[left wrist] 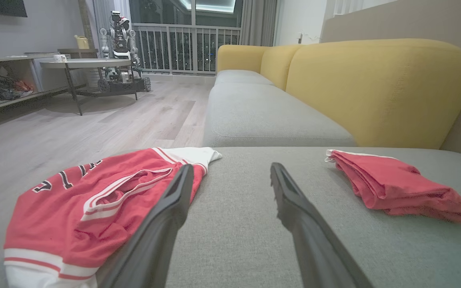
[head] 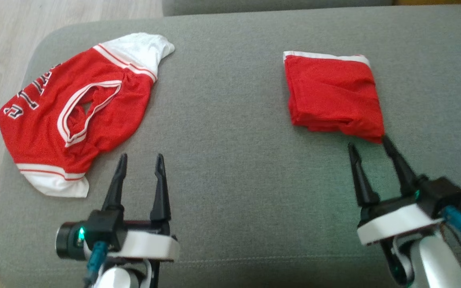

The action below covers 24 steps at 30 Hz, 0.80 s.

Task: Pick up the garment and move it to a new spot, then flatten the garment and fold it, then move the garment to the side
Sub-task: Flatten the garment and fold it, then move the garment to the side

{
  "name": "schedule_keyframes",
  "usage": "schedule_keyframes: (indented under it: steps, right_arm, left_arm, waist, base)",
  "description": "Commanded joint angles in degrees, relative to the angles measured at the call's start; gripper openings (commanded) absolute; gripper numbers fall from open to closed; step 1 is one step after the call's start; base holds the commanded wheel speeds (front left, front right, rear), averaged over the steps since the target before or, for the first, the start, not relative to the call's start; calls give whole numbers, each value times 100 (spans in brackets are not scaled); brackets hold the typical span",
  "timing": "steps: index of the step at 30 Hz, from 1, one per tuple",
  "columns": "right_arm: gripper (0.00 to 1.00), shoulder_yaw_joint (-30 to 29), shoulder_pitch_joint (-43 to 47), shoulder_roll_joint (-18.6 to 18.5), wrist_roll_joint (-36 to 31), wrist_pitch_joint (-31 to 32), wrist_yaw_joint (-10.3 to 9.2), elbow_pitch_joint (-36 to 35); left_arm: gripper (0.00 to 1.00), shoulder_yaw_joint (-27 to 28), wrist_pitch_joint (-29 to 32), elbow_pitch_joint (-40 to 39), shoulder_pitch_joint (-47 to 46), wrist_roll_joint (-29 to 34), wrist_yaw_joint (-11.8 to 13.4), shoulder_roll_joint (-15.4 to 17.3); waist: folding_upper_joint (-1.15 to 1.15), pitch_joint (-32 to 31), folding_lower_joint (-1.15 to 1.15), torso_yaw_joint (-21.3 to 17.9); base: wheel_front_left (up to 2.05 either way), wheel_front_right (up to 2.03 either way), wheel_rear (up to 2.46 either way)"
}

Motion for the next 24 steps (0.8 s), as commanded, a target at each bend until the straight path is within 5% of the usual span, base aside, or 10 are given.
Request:
schedule_keyframes:
  steps: [1, 9, 24]
  right_arm:
    - [100, 141, -53, 26, -59, -51, -2, -176]
    - [100, 317, 169, 136, -224, -52, -2, -153]
    - [100, 294, 209, 175, -21, -52, -2, -143]
  left_arm:
    - [100, 169, -30, -170, -81, 72, -36, 7]
    - [100, 179, -30, -70, 146, 241, -211, 7]
    - [100, 355, -30, 111, 240, 149, 2, 7]
  waist:
    - [0, -55, 0, -42]
    - [0, -245, 0, -208]
    - [0, -319, 0, -344]
  base:
    - [0, 0, 0]
    - [0, 0, 0]
    - [0, 0, 0]
